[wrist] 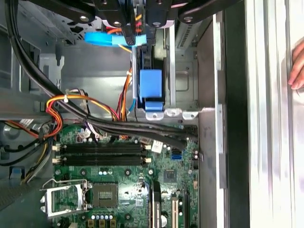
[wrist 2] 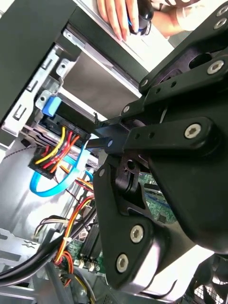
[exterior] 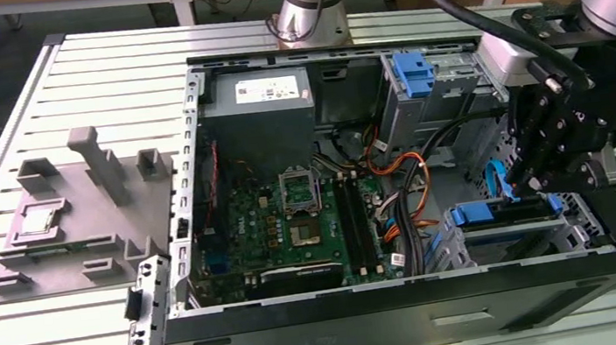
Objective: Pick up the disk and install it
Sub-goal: 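Insert the second disk wire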
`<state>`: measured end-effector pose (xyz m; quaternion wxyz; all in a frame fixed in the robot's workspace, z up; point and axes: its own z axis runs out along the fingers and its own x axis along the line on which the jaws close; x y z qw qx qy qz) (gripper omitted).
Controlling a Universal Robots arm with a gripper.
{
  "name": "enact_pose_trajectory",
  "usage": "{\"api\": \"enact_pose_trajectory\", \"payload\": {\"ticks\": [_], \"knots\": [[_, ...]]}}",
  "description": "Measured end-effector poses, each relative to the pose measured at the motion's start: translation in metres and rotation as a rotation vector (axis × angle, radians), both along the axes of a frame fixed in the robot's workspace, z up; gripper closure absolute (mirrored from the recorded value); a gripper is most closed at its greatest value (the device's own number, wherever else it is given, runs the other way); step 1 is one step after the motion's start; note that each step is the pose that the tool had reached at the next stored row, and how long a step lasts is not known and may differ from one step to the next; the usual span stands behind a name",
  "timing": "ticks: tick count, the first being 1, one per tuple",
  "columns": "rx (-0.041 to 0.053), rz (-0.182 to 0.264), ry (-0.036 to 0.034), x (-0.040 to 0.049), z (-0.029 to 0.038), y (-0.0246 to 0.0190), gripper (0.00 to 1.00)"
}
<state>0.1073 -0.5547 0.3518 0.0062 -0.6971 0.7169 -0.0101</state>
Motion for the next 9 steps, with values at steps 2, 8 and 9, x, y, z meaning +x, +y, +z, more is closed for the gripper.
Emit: {"api": "enact_pose_trajectory", "payload": {"ticks": [2, 8, 9], "knots": [[-0.0001, 0.0, 0.0, 0.0, 0.0002, 0.0, 0.76], [0.0002, 0.0, -0.0001, 0.0, 0.0041, 0.0, 0.76], [-0.0001, 0.0, 0.0, 0.0, 0.0059, 0.0001, 0.76]]}}
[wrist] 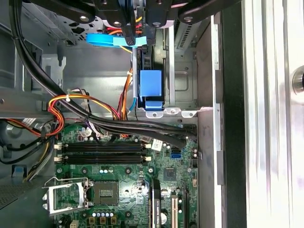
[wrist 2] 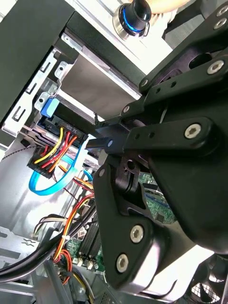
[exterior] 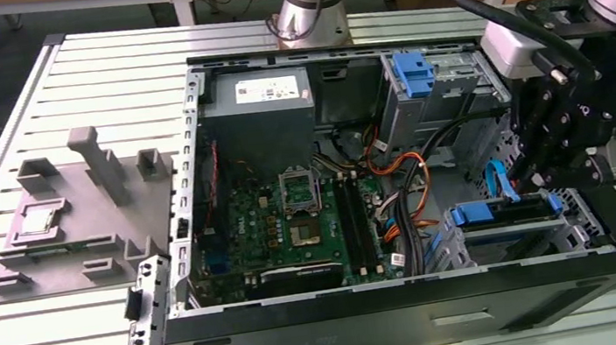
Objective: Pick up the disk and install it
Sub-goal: 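Insert the second disk wire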
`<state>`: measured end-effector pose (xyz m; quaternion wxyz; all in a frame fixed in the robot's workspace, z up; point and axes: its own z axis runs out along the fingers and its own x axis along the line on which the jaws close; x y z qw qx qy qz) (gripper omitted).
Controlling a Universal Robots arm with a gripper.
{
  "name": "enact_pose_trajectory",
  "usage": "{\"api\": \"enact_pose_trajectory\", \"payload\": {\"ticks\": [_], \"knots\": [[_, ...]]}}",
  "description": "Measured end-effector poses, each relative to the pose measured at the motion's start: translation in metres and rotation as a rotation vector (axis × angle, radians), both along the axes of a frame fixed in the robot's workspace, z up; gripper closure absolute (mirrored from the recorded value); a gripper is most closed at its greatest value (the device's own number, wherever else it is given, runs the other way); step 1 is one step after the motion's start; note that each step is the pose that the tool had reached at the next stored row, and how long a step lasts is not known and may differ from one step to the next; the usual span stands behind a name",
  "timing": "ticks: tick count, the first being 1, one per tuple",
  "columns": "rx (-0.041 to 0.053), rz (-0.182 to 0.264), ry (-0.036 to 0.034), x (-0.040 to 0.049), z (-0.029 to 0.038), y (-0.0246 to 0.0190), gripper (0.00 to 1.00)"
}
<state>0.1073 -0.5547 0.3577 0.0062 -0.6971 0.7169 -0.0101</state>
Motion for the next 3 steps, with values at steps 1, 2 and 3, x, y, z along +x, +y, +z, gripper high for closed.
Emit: {"api": "enact_pose_trajectory", "payload": {"ticks": [1, 2, 3], "knots": [[0.0, 0.0, 0.0, 0.0, 0.0017, 0.0, 0.76], [0.0, 0.0, 0.0, 0.0, 0.0018, 0.0, 0.76], [0.0, 0.0, 0.0, 0.0, 0.0018, 0.0, 0.76]]}}
